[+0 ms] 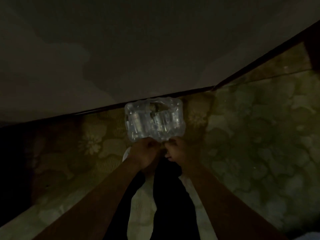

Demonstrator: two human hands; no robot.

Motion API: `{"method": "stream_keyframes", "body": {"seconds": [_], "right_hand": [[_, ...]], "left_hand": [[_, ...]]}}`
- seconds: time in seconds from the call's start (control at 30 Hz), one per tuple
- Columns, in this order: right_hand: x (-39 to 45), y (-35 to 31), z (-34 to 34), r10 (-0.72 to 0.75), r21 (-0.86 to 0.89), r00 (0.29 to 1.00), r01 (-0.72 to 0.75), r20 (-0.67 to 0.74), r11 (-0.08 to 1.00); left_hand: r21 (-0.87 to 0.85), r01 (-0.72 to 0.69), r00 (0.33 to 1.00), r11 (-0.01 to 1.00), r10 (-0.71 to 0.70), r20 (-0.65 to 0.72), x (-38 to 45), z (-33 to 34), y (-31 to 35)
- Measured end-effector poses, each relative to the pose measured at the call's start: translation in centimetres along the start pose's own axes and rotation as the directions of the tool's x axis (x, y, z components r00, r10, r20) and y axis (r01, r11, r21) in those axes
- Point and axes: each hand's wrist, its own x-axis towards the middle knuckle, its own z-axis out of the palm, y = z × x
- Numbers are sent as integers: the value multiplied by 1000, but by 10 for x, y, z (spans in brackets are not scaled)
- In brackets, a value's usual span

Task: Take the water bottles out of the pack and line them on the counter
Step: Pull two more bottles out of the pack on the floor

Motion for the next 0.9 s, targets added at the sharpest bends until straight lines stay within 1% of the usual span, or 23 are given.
{"method": "stream_keyframes", "body": {"seconds": [0.07, 0.13, 0.27, 0.37, 0.43, 0.5, 0.6, 0.7, 0.77, 0.83, 0.9], "right_hand": [[36, 1, 6, -28, -10, 999, 29, 20, 1000], [71, 5, 7, -18, -7, 1000, 18, 4, 1000], [142, 8, -1, -44, 26, 999, 44, 2, 999], [184, 6, -1, -124, -125, 992, 124, 6, 984], [207, 2, 5, -206, -220, 977, 214, 59, 952], [228, -6, 14, -260, -292, 958, 283, 118, 913], [268, -12, 32, -340, -374, 927, 376, 160, 848], [308, -15, 44, -362, -441, 909, 416, 205, 795], [333, -17, 48, -353, -519, 900, 436, 257, 735], [355, -17, 49, -344, -565, 894, 448, 287, 693], [371, -18, 51, -331, -587, 884, 466, 329, 662]], "left_hand": [[-27, 12, 999, 1000, -13, -37, 31, 10, -7], [-20, 18, 998, 1000, -19, -62, 64, 19, -13], [1, 8, 999, 1000, -8, -48, 127, 34, -19], [-15, -5, 998, 1000, 5, -55, 164, 39, -22], [-13, 7, 998, 1000, -8, -66, 187, 39, -31], [34, 11, 998, 999, -9, -66, 210, 39, -41], [120, -3, 999, 993, 7, -35, 245, 44, -48], [97, 19, 998, 995, -13, -54, 287, 49, -57], [67, 62, 995, 996, -56, -85, 312, 53, -67], [39, 90, 993, 995, -87, -79, 330, 59, -74], [77, 97, 994, 992, -92, -62, 343, 66, -75]]}}
